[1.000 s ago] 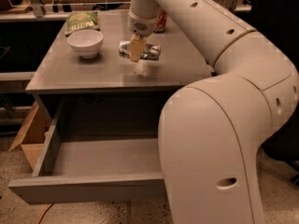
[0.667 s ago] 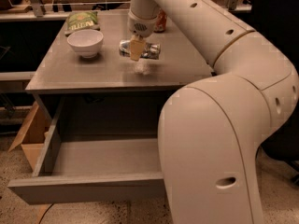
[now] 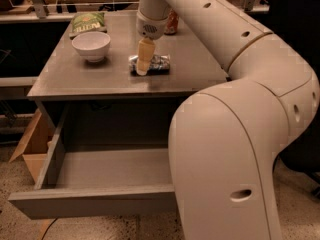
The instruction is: Pick redbull can from top drawer and place on counter
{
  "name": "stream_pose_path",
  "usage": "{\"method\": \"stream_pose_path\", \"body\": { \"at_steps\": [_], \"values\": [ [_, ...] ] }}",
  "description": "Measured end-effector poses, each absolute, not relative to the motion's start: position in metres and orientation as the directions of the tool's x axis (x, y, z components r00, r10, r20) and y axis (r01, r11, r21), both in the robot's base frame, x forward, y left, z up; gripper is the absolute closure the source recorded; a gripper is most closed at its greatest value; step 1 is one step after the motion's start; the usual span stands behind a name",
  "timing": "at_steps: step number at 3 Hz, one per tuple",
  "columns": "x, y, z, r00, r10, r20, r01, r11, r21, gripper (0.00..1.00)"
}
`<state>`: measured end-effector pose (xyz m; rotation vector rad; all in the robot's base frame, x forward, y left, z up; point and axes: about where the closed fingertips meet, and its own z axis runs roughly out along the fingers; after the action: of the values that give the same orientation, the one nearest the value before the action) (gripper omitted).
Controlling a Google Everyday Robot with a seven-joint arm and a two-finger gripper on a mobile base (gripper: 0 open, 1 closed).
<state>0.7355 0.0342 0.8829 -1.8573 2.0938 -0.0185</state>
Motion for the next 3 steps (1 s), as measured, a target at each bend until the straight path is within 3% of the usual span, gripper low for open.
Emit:
{"method": "stream_pose_path", "body": {
  "at_steps": [3],
  "values": [
    [0.704, -0.071, 0.948, -0.235, -0.910, -0.341, -0.899, 0.337, -0.281, 0.00]
  ]
}}
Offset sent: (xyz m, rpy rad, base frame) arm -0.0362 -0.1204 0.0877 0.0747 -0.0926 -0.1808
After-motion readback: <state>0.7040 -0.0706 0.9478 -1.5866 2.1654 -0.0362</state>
